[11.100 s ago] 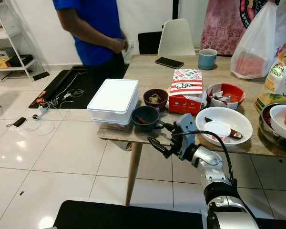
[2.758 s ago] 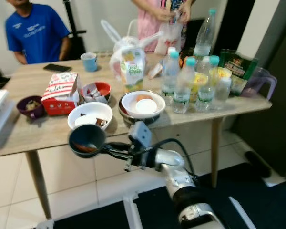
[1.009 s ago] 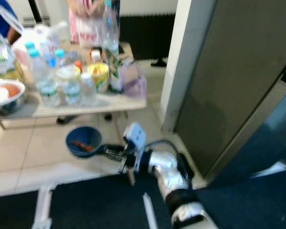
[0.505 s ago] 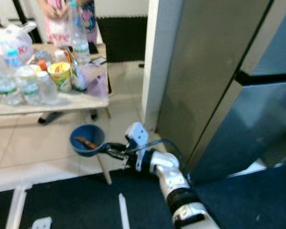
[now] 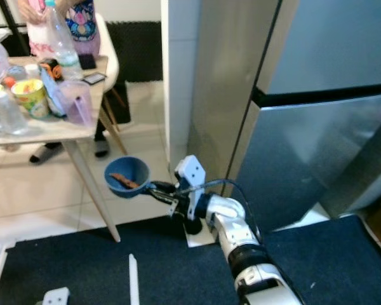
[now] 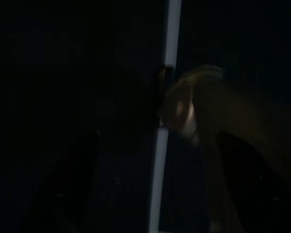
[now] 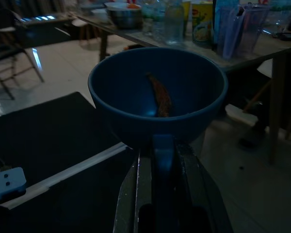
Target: Restocking fridge
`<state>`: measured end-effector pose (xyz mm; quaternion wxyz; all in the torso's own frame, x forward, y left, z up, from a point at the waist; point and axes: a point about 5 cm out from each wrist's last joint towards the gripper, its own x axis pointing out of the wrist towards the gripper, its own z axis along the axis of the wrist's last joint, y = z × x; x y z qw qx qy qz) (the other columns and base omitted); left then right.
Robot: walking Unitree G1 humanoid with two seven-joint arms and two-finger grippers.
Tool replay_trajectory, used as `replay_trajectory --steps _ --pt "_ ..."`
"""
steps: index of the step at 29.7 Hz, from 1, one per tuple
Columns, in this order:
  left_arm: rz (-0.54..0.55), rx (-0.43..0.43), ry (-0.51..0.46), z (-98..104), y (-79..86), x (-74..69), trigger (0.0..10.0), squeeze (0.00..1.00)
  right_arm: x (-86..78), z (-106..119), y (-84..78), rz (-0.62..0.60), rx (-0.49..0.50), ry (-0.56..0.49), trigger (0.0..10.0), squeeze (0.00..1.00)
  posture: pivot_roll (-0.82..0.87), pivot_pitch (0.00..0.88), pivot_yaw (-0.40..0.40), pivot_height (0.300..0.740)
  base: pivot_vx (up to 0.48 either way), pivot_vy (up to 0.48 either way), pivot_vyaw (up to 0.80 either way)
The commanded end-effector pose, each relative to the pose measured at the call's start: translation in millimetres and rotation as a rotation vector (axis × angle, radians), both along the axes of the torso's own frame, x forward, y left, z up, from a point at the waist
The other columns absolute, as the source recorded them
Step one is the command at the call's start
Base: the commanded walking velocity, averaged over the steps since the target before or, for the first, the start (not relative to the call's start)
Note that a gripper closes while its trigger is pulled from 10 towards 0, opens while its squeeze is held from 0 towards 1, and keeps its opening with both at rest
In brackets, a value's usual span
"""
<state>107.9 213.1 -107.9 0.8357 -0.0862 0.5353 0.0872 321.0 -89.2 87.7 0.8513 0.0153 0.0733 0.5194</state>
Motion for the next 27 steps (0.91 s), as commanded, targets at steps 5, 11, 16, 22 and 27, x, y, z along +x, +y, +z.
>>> replay_trajectory --steps 5,11,16,22,27 --pt "0.002 0.006 0.011 0 2.4 -3.3 10.0 0.00 6.3 5 -14.4 -0.049 -0.013 -0.025 10.0 0.00 -0.01 0.000 0.028 0.740 0.000 -0.472 0.00" --pt "0.000 0.007 0.011 0 2.7 -3.2 10.0 0.00 6.6 4 -18.5 -0.057 -0.028 -0.025 10.0 0.00 -0.02 0.000 0.027 0.740 0.000 -0.472 0.00" --pt "-0.002 0.012 0.010 0 4.1 -2.5 10.0 0.00 7.8 4 -23.0 -0.071 -0.037 -0.026 10.0 0.00 -0.02 0.000 0.027 0.740 0.000 -0.472 0.00" --pt "0.011 0.019 0.002 1 5.8 -1.3 10.0 0.00 7.8 3 -24.9 -0.078 -0.039 -0.030 10.0 0.00 -0.02 0.000 0.029 0.740 0.000 0.000 0.00" --pt "0.023 0.021 -0.007 2 6.9 1.1 10.0 0.00 7.2 2 -24.1 -0.074 -0.040 -0.029 10.0 0.00 -0.02 0.000 0.029 0.740 0.000 0.000 0.00"
